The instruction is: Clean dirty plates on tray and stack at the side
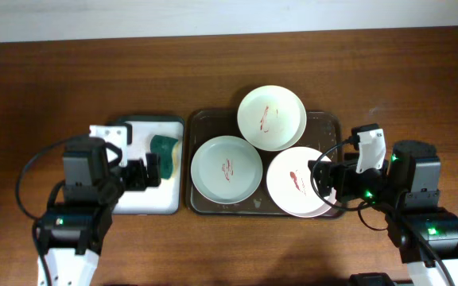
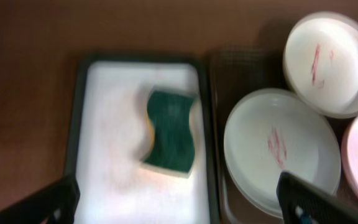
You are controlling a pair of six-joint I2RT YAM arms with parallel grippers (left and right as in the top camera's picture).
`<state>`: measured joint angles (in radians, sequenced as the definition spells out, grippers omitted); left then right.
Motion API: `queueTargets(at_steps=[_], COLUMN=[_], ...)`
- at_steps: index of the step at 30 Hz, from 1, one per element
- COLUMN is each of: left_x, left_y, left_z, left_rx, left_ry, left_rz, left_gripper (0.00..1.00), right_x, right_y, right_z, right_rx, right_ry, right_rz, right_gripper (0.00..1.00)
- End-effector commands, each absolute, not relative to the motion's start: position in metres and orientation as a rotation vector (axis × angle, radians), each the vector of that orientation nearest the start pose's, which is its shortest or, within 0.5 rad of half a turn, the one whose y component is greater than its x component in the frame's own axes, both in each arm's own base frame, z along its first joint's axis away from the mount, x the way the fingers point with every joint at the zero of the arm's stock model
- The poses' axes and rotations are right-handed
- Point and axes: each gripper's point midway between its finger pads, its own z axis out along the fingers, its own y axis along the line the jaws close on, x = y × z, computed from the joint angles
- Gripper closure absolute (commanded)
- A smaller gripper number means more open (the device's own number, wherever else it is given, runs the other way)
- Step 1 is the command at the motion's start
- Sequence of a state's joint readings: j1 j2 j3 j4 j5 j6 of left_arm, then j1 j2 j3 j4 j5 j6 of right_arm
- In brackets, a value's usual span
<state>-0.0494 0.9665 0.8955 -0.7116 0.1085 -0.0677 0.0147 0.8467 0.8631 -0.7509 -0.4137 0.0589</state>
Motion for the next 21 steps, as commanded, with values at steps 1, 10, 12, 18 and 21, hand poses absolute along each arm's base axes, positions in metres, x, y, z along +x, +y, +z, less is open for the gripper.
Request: queueTargets(at_steps=[1, 10, 12, 18, 21], left_x=[0.323, 0.363, 0.363, 0.361, 0.361], left_y=[-0.027, -0.057, -0.056, -0.056, -0.056], left_z=[0.198, 0.092, 0.068, 0.035, 0.026], left_rx=[0.02, 0.185, 0.186, 0.186, 0.187], left_ry=[2.328, 2.561, 2.624, 2.705, 2.724], left_rz=[-0.122, -0.086, -0.076, -0.071, -0.069], left_gripper=[0.0, 0.1, 0.12, 0.34, 0.65], right_x=[0.261, 0.292, 0.3, 0.324, 0.332], right_y=[0.087, 0.142, 0.159, 0.175, 0.178], right_z=[0.225, 0.206, 0.197, 0.159, 0.147], right_rx=[-0.207, -0.397, -0.446, -0.478, -0.478], right_ry=[2.276, 2.442, 2.473, 2.532, 2.544], right_rz=[0.566, 0.609, 0.626, 0.598, 0.597], right_gripper=[0.1, 0.14, 0.18, 0.21, 0.21])
